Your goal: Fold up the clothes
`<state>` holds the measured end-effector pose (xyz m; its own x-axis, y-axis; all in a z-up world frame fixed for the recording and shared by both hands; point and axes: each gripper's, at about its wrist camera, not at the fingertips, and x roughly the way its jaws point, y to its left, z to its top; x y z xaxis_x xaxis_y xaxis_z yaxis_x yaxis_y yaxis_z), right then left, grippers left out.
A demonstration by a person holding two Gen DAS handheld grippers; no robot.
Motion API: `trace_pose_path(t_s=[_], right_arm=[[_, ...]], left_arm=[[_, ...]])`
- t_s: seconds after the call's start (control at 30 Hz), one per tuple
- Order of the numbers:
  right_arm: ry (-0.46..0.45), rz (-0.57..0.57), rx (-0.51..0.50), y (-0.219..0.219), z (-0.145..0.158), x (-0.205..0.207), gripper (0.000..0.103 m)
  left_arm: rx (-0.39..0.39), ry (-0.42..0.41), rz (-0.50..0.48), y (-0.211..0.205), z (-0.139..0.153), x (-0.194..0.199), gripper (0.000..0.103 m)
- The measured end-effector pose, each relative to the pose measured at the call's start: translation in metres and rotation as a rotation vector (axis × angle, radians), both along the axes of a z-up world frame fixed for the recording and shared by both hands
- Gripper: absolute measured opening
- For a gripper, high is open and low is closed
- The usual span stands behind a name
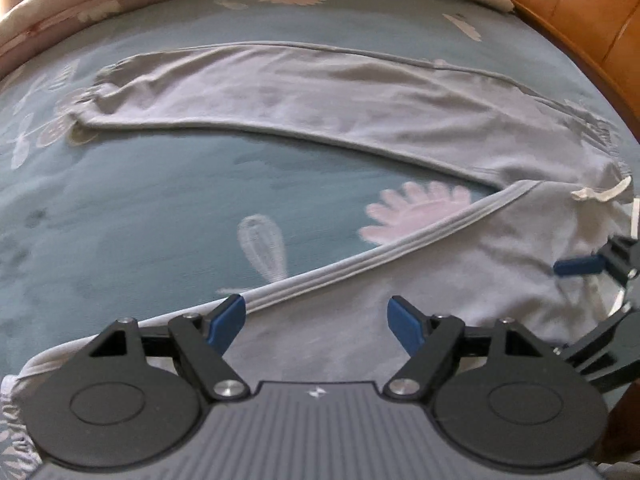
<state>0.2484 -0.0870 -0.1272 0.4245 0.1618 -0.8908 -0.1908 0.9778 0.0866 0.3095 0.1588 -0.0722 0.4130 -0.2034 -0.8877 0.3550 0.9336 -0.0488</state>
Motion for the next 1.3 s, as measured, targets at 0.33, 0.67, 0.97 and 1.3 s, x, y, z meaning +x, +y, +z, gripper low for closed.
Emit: trace_pose_path(t_s=[0.33,0.67,0.97,1.3], right_arm=[[-0.053,-0.196,0.001,-0.115,0.021,0.008,0.103],[0.111,-0.299,0.145,-0.178,-0.013,-0.022,0.103],[0.046,-0.296,0.233,-0.193,-0.002,-0.033,0.103],[0.151,-0.085,0.437,-0.123,-0.013,-0.033,0.103]], left_arm=[[-0.019,0.003,-0.173,-0.106,0.008,0.013,0.078],[0.015,-0.021,-0.379,-0.206,0.003,0.007,0.072],[0.023,-0.160,-0.671,-0.277,0.011,0.002,0.057],[0.048,-0.149,-0.559,-0.254,0.011,0.038,0.059]])
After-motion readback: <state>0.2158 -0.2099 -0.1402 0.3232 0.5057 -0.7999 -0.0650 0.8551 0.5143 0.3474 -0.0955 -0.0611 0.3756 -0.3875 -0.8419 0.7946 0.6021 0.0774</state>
